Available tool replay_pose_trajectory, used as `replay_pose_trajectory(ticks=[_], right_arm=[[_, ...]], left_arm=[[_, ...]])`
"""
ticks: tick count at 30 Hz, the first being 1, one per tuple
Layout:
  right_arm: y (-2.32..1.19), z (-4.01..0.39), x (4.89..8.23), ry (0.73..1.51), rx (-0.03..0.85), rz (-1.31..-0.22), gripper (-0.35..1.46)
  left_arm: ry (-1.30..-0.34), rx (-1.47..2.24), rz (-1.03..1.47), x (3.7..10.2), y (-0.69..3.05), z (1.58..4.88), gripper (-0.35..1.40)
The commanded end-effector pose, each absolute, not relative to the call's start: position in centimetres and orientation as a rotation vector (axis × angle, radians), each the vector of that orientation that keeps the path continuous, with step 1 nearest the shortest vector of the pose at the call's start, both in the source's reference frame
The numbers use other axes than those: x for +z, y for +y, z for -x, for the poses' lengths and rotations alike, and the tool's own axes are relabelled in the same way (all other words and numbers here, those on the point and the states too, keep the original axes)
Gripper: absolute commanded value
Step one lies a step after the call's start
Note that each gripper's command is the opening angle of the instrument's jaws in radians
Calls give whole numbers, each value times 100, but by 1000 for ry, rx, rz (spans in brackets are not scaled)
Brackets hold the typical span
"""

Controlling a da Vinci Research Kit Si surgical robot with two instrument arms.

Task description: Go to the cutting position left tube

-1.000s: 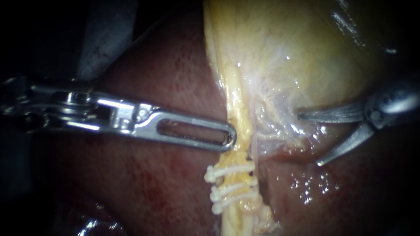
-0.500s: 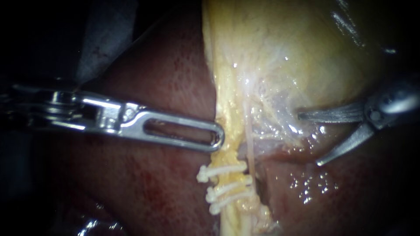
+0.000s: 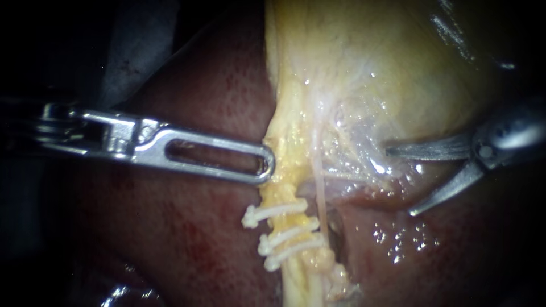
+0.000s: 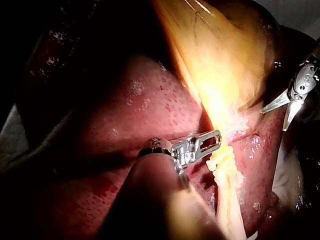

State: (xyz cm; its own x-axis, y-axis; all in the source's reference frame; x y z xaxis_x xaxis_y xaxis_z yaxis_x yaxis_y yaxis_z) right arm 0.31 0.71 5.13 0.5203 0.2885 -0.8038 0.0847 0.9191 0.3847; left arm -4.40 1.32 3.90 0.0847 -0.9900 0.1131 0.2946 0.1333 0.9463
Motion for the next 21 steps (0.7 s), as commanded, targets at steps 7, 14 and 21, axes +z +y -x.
replay_pose_trajectory(ticks=[7,14,21], right_arm=[[69,-35,517,1013,174,-427,117],[67,-44,519,992,258,-492,117],[58,-54,526,893,266,-555,90]], left_arm=[[-995,-1201,-926,390,134,438,-35],[-995,-1202,-926,390,134,439,-35],[-995,-1202,-926,390,134,439,-35]])
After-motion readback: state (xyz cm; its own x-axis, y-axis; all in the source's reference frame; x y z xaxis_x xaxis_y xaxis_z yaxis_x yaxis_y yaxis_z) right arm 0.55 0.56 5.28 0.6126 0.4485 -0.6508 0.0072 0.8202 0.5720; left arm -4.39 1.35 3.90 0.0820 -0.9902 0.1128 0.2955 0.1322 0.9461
